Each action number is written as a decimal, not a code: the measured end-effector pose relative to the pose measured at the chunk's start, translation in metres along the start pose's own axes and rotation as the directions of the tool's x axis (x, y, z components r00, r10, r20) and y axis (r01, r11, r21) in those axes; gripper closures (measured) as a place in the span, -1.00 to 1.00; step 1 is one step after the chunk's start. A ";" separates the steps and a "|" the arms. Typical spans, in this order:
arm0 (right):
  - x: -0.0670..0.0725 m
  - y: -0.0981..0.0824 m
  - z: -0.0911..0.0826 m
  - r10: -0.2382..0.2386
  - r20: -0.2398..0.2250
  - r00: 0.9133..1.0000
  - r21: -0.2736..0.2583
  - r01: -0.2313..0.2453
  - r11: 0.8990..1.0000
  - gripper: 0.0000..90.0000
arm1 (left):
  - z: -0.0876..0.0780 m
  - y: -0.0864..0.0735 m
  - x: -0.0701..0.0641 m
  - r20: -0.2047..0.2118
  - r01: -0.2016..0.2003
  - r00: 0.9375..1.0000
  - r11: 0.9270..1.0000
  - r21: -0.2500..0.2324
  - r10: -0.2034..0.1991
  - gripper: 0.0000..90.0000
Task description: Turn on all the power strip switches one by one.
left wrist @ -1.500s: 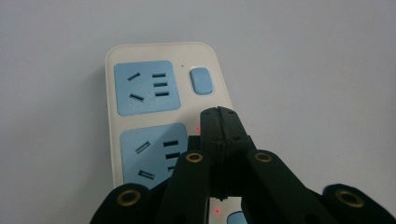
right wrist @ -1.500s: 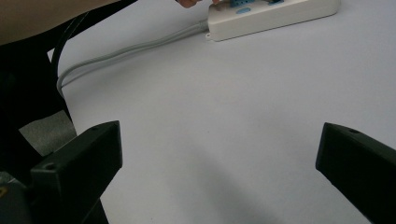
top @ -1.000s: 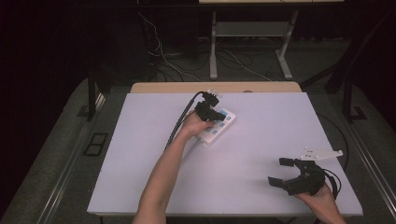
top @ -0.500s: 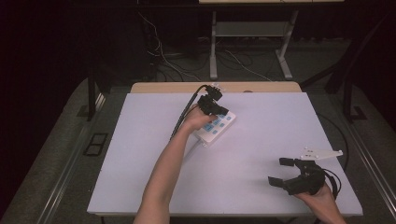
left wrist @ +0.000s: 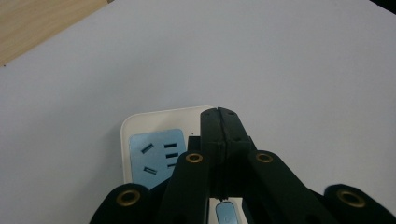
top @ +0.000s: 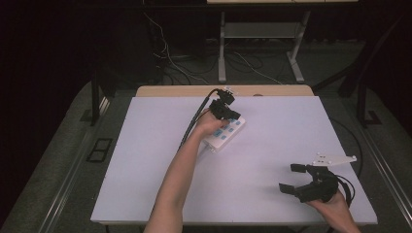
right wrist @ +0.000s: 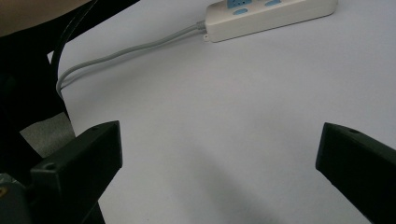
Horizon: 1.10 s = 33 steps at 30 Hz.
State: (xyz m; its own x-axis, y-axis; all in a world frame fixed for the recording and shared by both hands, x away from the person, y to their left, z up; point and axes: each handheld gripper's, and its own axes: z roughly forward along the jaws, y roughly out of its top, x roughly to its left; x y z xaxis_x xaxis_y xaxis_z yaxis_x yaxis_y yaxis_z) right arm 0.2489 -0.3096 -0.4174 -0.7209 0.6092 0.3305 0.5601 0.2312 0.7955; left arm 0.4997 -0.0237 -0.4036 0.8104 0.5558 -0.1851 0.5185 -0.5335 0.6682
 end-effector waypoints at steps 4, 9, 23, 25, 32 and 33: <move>0.000 0.000 -0.001 -0.001 -0.001 1.000 -0.002 0.001 1.000 -0.99 | 0.007 -0.001 -0.002 -0.003 -0.003 1.000 1.000 0.005 0.003 0.98; -0.001 0.000 -0.001 -0.001 -0.002 1.000 -0.003 0.001 1.000 -0.99 | 0.012 -0.003 -0.003 -0.023 -0.021 0.999 0.999 0.042 0.022 0.98; 0.000 0.000 -0.002 -0.005 -0.005 1.000 -0.005 0.005 1.000 -0.99 | 0.015 -0.005 -0.002 -0.017 -0.011 1.000 0.999 0.035 0.012 0.99; 0.000 0.000 -0.002 -0.005 -0.003 1.000 -0.006 0.005 1.000 -0.99 | 0.015 -0.007 0.002 0.006 0.027 1.000 0.999 0.027 -0.027 0.99; 0.000 0.000 -0.003 -0.008 -0.005 1.000 -0.008 0.007 1.000 -0.99 | 0.016 -0.005 0.000 -0.013 0.028 1.000 0.999 0.046 -0.027 1.00; 0.000 0.000 -0.003 -0.008 -0.004 1.000 -0.008 0.008 1.000 -0.99 | 0.016 -0.005 0.000 -0.013 0.031 0.999 0.999 0.045 -0.030 1.00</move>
State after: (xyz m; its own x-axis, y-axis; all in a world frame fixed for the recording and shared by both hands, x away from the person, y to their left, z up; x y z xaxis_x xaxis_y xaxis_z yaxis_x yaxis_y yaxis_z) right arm 0.2478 -0.3122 -0.4156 -0.7270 0.6040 0.3266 0.5512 0.2296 0.8022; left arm 0.5014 -0.0311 -0.4187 0.7909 0.5798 -0.1958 0.5549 -0.5444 0.6291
